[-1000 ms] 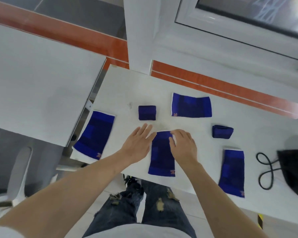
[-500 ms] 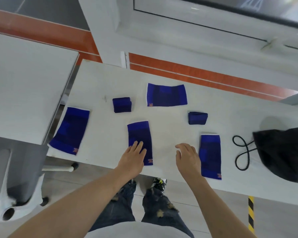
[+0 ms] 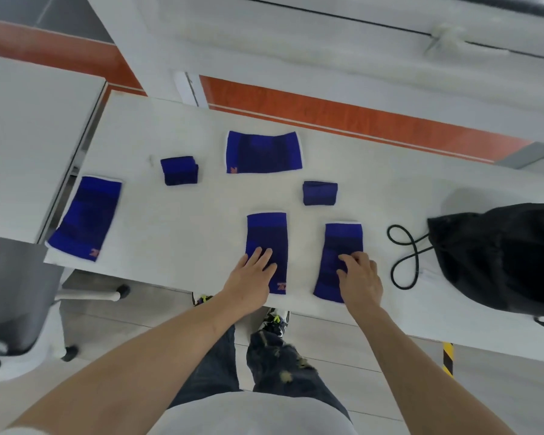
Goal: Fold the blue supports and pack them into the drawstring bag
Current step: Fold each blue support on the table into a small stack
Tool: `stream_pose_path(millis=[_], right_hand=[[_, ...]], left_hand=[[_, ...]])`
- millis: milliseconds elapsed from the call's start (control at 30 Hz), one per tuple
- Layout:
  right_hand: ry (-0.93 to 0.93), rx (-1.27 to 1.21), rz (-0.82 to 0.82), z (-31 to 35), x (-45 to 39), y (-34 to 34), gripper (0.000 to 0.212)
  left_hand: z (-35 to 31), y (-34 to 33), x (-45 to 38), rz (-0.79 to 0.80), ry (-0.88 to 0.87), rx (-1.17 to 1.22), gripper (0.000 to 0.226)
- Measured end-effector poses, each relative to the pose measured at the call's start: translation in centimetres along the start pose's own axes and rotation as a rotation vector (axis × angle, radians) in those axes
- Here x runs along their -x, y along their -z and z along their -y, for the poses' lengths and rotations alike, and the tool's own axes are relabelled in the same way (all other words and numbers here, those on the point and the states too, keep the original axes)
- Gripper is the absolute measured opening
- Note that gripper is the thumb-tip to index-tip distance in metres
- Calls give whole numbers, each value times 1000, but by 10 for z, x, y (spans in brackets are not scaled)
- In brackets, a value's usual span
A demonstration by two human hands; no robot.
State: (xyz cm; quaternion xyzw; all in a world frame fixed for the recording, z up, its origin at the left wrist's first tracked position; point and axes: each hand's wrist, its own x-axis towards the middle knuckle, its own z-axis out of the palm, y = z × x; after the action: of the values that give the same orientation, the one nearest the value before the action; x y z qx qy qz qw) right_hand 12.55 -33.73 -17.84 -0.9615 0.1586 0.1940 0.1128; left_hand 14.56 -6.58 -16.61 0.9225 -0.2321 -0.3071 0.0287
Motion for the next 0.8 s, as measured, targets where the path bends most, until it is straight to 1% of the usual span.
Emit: stream_pose_path(millis=[67, 167, 267, 367, 467, 500, 567, 633, 700, 800], right_hand=[[11, -25, -38, -3, -3, 3, 34], [-78, -107, -86, -8, -7, 9, 36], [-125, -209, -39, -12, -8, 8, 42], [-109, -365, 43, -9, -12, 13, 41], [-74, -442, 60, -8, -16, 18, 41], [-61, -463, 62, -8, -16, 21, 42], [-36, -530, 79, -7, -13, 26, 45], [-38, -704, 109, -1, -6, 36, 46], [-29, -907, 128, 5, 0, 46, 46], [19, -1097, 229, 18, 11, 63, 45]], left_hand=[[-7, 0, -2, 10, 9, -1, 58], [-12, 2, -3, 21, 29, 5, 57], [-15, 7, -1, 19, 53, 44, 53], [-18, 10, 3, 3, 66, 113, 50], [-23, 12, 10, -31, 61, 174, 48], [-25, 13, 11, -55, 65, 223, 47], [-29, 18, 12, -112, 102, 398, 45], [-32, 25, 12, -154, 149, 601, 40], [-32, 31, 12, -177, 195, 752, 35], [-35, 39, 10, -151, 278, 1001, 35]])
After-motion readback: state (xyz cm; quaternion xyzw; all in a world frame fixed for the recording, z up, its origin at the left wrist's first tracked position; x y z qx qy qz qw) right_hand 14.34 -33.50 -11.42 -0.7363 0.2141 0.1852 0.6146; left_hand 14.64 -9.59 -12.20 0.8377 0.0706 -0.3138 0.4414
